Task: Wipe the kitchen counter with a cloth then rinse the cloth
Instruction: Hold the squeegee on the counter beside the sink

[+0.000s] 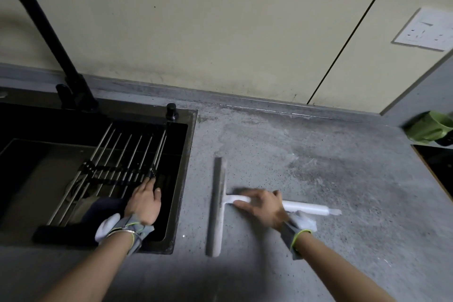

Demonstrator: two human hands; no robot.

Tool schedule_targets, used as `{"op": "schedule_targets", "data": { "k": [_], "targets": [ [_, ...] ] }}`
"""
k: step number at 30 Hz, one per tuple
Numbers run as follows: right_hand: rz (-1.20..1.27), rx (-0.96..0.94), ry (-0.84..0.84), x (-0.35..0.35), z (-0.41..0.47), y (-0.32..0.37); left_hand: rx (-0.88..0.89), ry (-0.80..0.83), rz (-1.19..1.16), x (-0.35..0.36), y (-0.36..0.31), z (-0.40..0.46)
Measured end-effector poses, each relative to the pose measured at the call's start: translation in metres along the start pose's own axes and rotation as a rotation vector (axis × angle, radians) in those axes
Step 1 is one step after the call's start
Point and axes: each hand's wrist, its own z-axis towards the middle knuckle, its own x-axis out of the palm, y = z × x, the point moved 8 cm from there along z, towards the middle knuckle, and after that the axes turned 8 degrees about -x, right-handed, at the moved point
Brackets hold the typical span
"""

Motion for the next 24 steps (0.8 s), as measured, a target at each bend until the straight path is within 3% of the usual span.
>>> {"op": "schedule_targets", "data": {
  "k": [6,12,24],
  "targets": [
    [0.063,0.1,-0.092,-0.037,-0.049,-0.059,0.001,0.058,0.037,0.001,0.002,0.004],
    [0.025,0.173,-0.044,-0.029,-0.079,-0.09,-0.054,0.095,0.198,0.003,0.007,0.01],
    [0.054,0.049,0.013,0.02,-0.046,-0.021,-0.145,0.28,0.236,0.02,0.01,0.019]
  ]
}}
